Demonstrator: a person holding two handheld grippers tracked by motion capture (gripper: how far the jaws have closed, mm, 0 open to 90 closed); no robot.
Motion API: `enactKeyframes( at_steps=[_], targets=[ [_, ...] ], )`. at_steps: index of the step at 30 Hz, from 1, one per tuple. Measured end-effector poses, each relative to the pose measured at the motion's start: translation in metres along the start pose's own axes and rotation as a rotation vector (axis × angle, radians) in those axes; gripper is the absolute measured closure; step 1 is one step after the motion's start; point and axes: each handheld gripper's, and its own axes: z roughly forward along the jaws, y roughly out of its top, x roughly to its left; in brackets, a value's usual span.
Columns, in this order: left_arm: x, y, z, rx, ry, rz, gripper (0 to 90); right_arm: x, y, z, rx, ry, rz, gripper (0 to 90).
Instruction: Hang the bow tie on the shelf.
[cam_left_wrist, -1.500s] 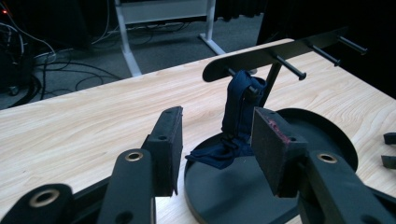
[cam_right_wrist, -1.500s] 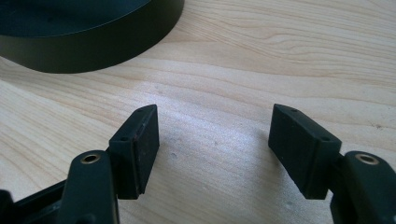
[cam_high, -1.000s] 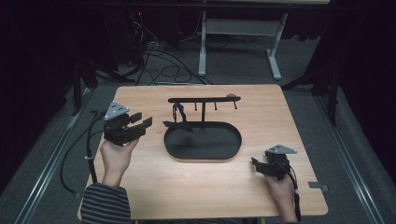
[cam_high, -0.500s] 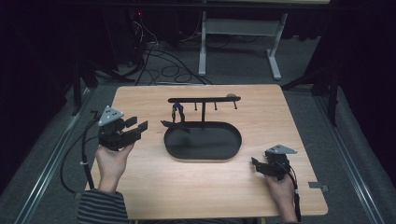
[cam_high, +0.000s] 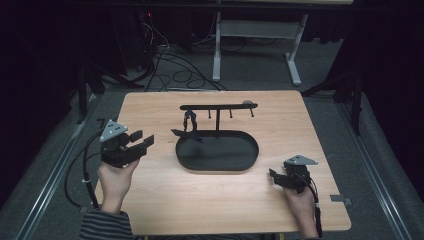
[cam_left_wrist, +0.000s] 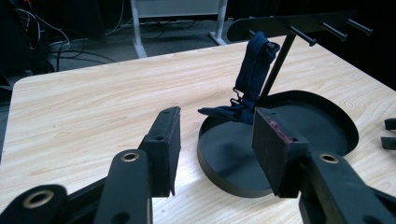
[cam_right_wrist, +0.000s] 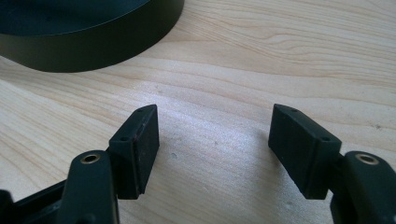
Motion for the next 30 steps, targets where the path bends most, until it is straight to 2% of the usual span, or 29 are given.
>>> enactKeyframes(
  at_steps=[30],
  targets=[
    [0.000,-0.026,-0.006,0.017,-0.016,-0.040,52.1,0.000,0.000,0.000,0.001,-0.001,-0.002,35.1]
  ],
)
